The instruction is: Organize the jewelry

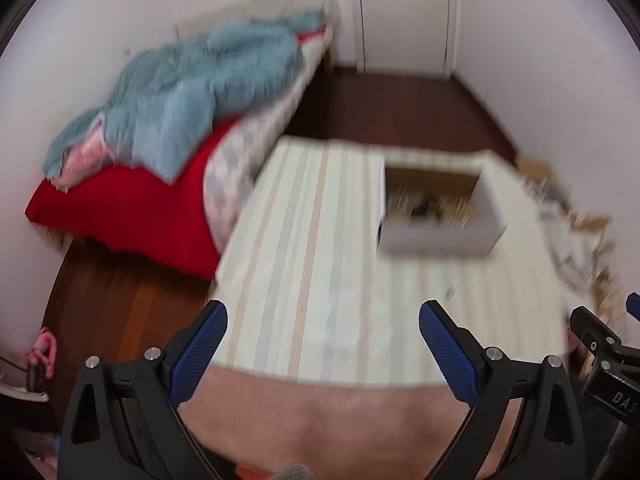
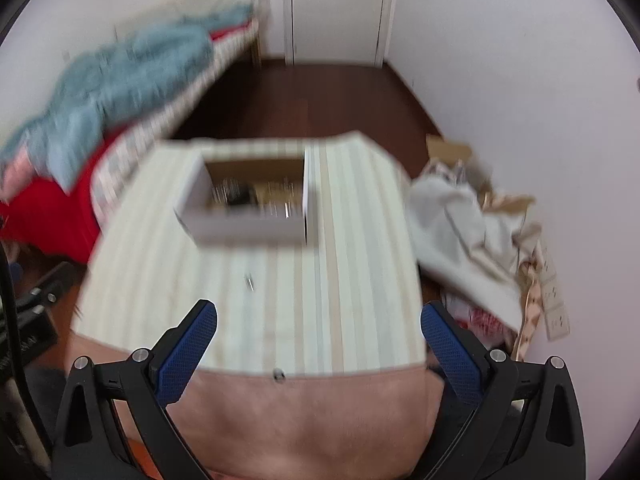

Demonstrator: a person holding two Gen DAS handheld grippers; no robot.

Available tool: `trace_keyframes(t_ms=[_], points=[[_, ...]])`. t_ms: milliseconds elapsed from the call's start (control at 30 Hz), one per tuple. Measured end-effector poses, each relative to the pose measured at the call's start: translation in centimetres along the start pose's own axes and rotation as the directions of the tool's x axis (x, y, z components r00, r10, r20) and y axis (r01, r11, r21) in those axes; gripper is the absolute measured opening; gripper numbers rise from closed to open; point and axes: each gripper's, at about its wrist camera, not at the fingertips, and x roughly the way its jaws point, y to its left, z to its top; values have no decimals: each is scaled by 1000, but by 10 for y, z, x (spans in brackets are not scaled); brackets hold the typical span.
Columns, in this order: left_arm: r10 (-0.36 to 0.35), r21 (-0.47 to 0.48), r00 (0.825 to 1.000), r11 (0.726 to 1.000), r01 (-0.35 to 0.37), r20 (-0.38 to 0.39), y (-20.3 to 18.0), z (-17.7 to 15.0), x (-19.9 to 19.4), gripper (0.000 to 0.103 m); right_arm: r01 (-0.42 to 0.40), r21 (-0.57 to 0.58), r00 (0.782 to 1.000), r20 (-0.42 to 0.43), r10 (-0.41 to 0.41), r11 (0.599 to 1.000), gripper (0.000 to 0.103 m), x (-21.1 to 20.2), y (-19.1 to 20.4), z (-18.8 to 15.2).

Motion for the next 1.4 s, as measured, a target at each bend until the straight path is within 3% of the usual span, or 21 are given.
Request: trace_keyframes(t_ms=[33, 133, 233, 333, 400, 733, 1067, 1133, 1233, 1400], points=[[11, 8, 999, 1000, -11, -37, -2, -8, 13, 98, -1, -9, 999, -38, 1, 1000, 100, 17, 3, -11], [45, 41, 991, 998, -41, -127, -9, -32, 49, 98, -20, -20, 993, -118, 18, 1000, 64, 58, 9, -37], [65, 61, 979, 997, -54, -192, -15, -51, 77, 98, -82, 16, 980, -182, 84, 996, 59, 92, 12, -60], [76, 76, 967, 995, -59, -241, -18, -66, 95, 98, -92, 12, 974, -209, 93, 996, 47, 113, 15, -77], [75, 78, 961, 995, -56, -267, -17, -75, 104, 98, -101, 17, 970, -219, 102, 995, 45, 121, 18, -86], [79, 87, 953, 995, -56, -294, -12, -84, 119, 98, -75, -67, 983, -172, 62, 995, 12, 131, 35, -99], [59, 94, 960, 995, -35, -273, -20, -73, 115, 98, -108, -10, 984, -141, 106, 994, 11, 123, 21, -89], [52, 91, 962, 995, -29, -267, -23, -68, 115, 98, -113, 10, 985, -129, 113, 994, 0, 120, 14, -84], [40, 86, 967, 996, -18, -253, -30, -56, 116, 98, -112, 39, 987, -111, 116, 993, 0, 116, 1, -73], [24, 84, 973, 996, -5, -229, -42, -34, 121, 98, -185, 149, 973, -108, 202, 971, 0, 122, -29, -61]])
